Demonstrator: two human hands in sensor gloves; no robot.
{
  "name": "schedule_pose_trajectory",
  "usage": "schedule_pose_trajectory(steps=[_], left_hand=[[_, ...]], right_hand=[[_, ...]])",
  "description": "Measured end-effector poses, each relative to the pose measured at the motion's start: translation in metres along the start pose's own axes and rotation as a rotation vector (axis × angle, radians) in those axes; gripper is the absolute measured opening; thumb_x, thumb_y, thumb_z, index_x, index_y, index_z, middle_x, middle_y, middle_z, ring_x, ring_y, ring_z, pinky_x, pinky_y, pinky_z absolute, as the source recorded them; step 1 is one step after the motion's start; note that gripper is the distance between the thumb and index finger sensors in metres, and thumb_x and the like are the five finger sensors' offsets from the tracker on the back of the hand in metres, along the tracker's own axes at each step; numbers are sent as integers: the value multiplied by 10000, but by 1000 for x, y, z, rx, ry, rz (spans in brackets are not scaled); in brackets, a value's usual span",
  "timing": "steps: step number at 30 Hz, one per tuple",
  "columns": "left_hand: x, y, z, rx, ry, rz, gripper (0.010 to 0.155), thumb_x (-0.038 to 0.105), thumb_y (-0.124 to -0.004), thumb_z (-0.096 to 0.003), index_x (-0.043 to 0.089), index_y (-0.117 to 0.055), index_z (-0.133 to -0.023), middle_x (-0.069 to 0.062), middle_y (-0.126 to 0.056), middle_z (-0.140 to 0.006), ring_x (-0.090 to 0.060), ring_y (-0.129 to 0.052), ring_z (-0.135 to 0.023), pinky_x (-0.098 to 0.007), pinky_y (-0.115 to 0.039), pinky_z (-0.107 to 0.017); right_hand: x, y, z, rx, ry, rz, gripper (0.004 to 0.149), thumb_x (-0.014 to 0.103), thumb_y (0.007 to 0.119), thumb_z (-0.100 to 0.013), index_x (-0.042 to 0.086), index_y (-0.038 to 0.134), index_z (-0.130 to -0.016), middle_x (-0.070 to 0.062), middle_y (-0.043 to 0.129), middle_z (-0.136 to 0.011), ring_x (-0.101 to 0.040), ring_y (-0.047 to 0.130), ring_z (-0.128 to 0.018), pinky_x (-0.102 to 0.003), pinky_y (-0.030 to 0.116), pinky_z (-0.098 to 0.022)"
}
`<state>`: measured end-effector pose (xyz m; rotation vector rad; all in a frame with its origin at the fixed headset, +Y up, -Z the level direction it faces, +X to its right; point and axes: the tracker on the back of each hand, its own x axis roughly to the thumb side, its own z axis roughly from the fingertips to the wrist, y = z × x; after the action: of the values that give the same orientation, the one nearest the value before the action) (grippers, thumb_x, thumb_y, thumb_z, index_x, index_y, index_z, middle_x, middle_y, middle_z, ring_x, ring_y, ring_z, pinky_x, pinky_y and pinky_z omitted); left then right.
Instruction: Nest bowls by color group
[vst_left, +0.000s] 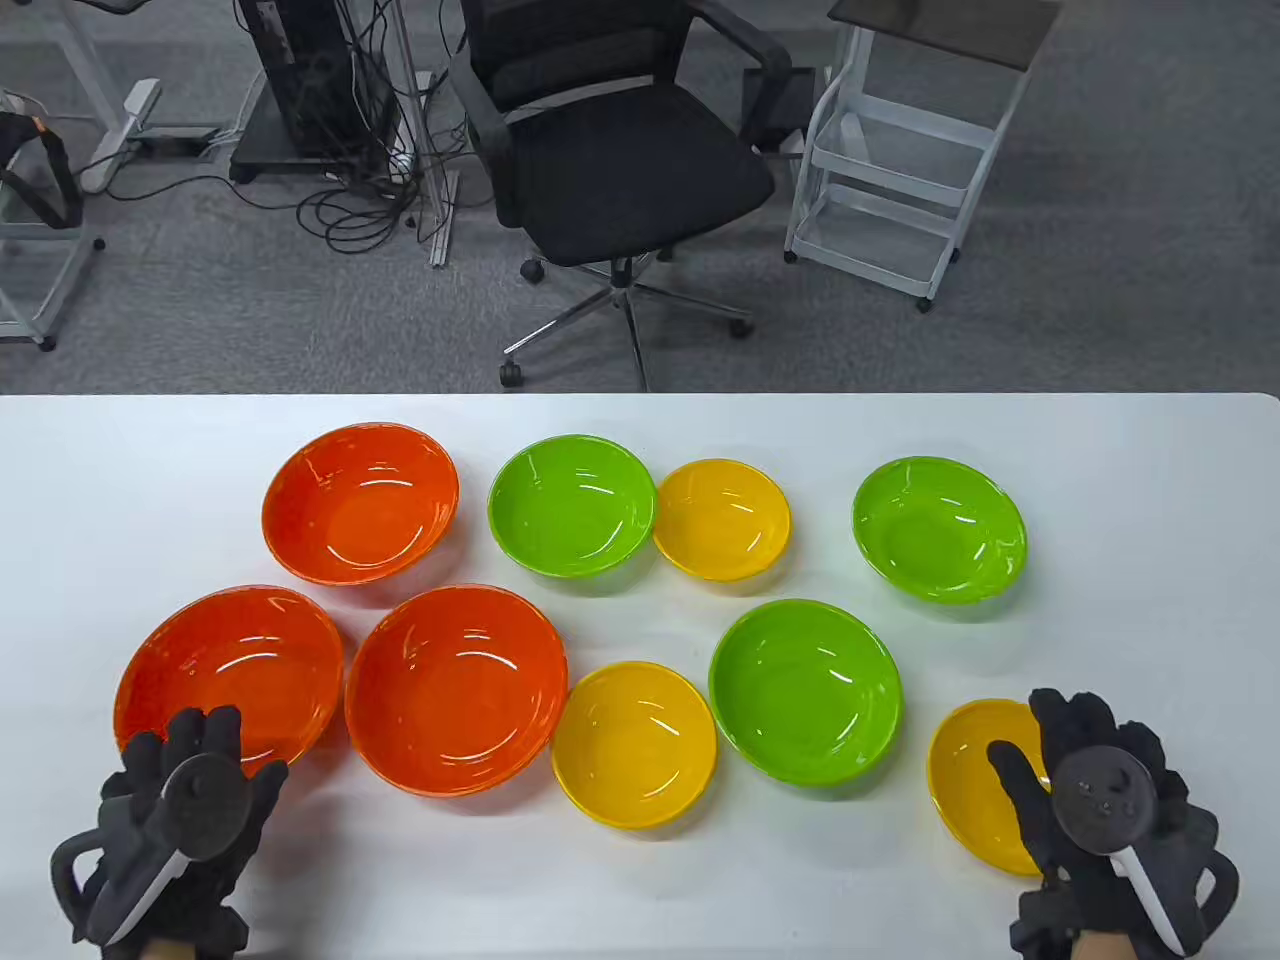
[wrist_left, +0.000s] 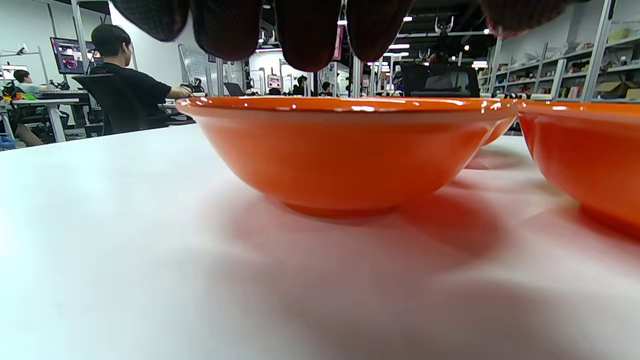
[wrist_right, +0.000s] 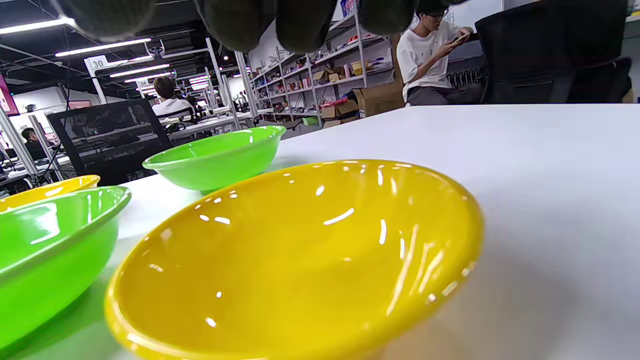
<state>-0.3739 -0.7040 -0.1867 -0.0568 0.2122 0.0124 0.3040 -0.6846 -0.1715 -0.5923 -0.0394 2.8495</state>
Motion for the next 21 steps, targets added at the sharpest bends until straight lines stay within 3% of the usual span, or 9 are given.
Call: schedule_pose_trajectory(steps=[21], left_hand=[[5,2,-2,-6,-14,9,754,599,-585,-495,230,-485,-1144,-179,-537,-1220,-567,-548,-1088,-707,-528,-761]], right_hand=[[0,3,0,7,2,6,700,645,573,-503,348,441,-1123,-21,394,-1242,-458,380,-1136,-676,359,-793]])
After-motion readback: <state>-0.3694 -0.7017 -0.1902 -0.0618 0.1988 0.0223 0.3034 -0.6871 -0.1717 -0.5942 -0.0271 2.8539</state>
